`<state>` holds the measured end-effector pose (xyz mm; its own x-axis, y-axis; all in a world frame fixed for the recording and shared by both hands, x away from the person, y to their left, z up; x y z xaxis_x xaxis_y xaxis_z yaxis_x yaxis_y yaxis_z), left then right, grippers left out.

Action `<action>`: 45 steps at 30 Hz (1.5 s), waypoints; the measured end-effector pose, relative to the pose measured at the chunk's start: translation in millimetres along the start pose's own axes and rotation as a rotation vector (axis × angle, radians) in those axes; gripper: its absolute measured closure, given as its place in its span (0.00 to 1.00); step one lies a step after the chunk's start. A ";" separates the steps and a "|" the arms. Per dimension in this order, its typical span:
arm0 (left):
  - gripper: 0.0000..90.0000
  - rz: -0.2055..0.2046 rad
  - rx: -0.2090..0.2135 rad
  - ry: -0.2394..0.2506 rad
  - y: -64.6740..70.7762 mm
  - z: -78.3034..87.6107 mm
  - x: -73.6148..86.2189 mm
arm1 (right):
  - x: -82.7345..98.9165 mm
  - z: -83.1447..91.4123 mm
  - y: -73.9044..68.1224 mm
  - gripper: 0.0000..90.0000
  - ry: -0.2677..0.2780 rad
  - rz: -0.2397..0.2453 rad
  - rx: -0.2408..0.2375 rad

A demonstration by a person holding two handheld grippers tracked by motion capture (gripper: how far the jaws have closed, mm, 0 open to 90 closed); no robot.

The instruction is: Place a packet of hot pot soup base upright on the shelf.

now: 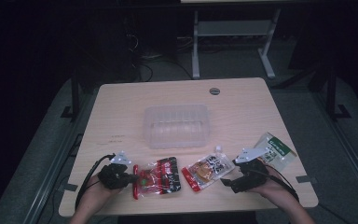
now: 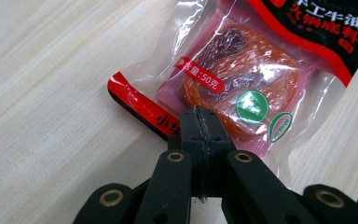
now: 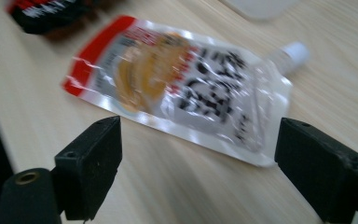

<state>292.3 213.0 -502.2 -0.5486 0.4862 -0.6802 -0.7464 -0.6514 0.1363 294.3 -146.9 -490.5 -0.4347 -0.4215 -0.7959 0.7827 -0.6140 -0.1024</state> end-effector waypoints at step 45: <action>1.00 0.011 -0.035 -0.046 -1.3 -2.7 3.4 | -72.0 -129.2 -84.8 0.29 -0.013 -0.060 -0.425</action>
<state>292.4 214.0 -506.6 -0.5740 0.5049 -0.6447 -0.7271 -0.6764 0.1177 316.8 21.8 -501.5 -0.4886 -0.4034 -0.7737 0.8685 -0.3095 -0.3872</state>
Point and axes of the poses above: each handheld gripper's, and its own axes: z roughly backward along the jaws, x roughly out of its underside, y roughly to its right, the point moved 7 cm from there along -z, roughly forward along the jaws, and after that the axes turned 10 degrees about y, right-handed, at the moved point
